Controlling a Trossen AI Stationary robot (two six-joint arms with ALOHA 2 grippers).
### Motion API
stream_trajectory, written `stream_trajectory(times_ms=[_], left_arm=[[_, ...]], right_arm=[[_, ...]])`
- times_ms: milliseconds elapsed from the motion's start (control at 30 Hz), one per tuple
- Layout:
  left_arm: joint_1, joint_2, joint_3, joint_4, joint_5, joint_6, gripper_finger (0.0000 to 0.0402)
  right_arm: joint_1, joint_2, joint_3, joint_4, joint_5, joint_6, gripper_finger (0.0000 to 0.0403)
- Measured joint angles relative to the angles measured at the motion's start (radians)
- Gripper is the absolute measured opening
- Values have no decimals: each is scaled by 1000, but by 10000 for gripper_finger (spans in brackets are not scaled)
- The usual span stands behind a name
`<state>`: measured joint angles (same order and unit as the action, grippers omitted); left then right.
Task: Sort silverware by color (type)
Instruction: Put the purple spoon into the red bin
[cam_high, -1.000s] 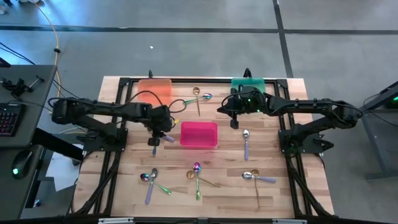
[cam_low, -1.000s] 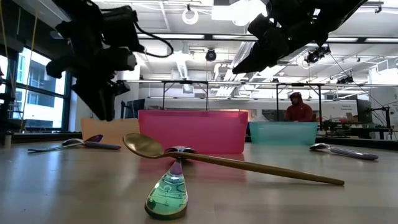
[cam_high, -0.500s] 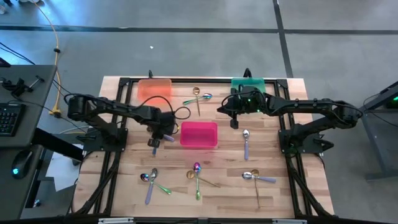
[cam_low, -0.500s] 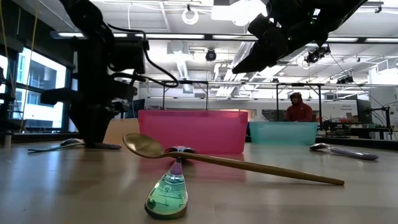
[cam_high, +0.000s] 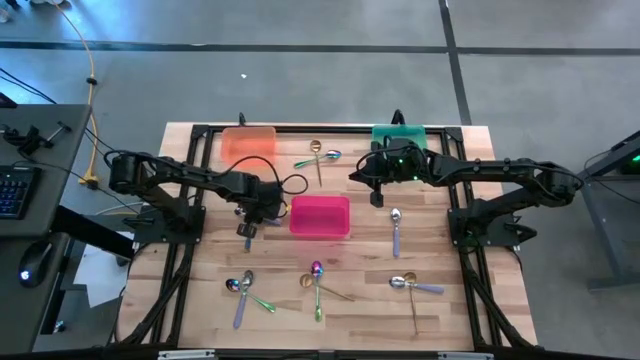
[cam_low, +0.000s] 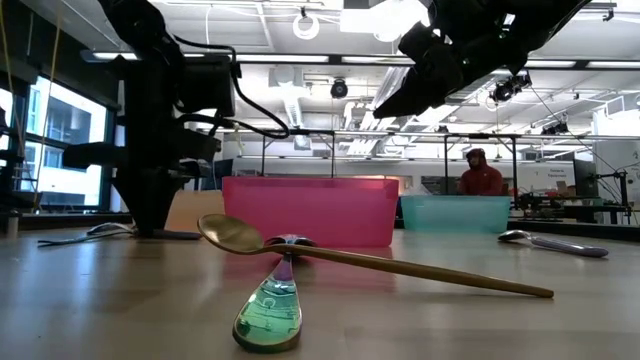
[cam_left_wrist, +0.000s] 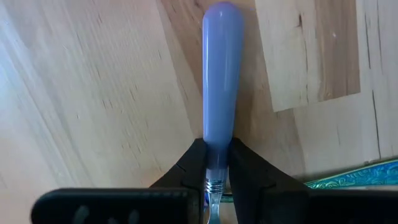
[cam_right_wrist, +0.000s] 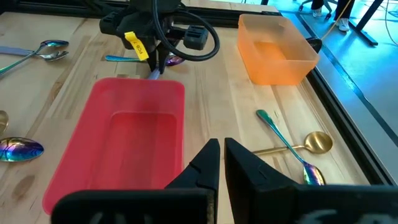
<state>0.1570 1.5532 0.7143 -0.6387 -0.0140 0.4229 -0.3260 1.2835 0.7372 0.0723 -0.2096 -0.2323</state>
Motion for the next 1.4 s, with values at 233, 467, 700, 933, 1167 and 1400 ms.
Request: stream_trajectory(times_ms=[233, 467, 700, 933, 1167, 1400], left_arm=[[0, -14, 49, -73, -51, -1, 32], [40, -101, 145, -200, -109, -43, 32], [53, -208, 267, -188, -49, -99, 31], [-38, -146, 413, -119, -21, -46, 31], [-103, 41, 557, -69, -20, -52, 31], [-122, 229, 665, -75, -19, -78, 31]], right_arm=[[0, 0, 0, 0, 0, 0, 7], [0, 0, 0, 2, 0, 15, 7], [0, 0, 0, 10, 0, 7, 7], [0, 0, 0, 24, 0, 7, 7], [0, 0, 0, 25, 0, 10, 7], [0, 0, 0, 21, 0, 6, 7]])
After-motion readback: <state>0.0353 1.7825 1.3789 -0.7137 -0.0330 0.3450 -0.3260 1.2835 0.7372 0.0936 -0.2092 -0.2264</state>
